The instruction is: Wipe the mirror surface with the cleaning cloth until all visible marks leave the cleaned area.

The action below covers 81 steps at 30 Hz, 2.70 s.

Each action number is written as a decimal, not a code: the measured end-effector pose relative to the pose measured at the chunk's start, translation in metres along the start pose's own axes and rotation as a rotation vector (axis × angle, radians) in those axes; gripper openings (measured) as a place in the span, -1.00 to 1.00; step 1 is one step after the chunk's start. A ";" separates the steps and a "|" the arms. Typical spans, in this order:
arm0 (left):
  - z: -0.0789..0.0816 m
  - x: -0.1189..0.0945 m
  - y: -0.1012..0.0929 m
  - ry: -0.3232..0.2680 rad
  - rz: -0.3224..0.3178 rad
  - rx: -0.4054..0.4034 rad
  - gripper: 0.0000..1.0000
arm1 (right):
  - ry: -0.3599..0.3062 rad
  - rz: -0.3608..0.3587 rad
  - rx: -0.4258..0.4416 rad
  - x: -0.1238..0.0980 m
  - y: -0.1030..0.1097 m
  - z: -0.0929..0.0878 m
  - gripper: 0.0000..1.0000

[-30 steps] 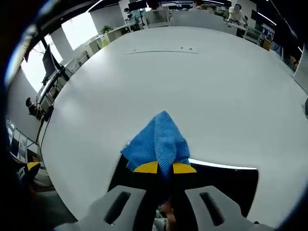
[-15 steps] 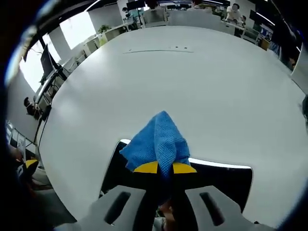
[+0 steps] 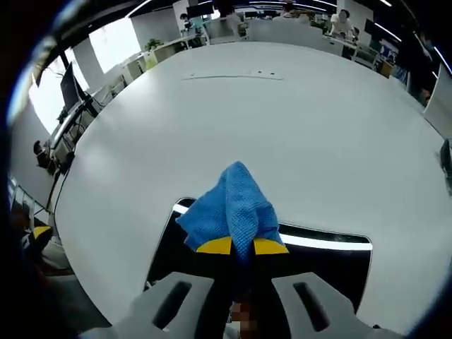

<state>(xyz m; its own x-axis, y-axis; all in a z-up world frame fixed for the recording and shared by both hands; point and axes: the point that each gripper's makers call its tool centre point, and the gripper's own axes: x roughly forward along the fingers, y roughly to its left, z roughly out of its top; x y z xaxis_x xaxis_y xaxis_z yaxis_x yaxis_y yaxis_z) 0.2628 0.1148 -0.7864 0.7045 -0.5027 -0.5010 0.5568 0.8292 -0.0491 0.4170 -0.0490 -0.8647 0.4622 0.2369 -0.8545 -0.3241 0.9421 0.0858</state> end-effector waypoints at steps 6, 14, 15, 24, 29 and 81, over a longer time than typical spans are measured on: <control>0.000 0.000 0.000 0.000 0.007 0.008 0.94 | -0.003 -0.003 -0.042 -0.006 0.004 -0.011 -0.94; 0.000 0.000 -0.002 -0.001 -0.005 0.007 0.96 | 0.008 0.005 -0.008 -0.012 0.007 -0.024 -0.94; 0.000 0.000 -0.002 0.000 -0.004 0.005 0.96 | 0.009 0.008 0.004 -0.014 0.008 -0.026 -0.94; -0.001 0.000 -0.002 0.003 -0.001 0.012 0.95 | 0.002 0.021 0.035 -0.020 0.014 -0.039 -0.94; 0.000 0.000 -0.001 -0.003 0.003 0.017 0.94 | -0.003 0.027 0.046 -0.026 0.018 -0.049 -0.94; 0.017 -0.001 -0.011 -0.085 -0.065 -0.110 0.98 | 0.034 0.148 0.103 -0.058 0.055 -0.110 -0.94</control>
<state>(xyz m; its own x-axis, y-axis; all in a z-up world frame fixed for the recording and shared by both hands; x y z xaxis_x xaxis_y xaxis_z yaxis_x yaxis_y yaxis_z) 0.2632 0.1019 -0.7704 0.7059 -0.5714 -0.4187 0.5542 0.8136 -0.1760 0.2814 -0.0374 -0.8665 0.3870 0.3684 -0.8453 -0.2999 0.9171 0.2624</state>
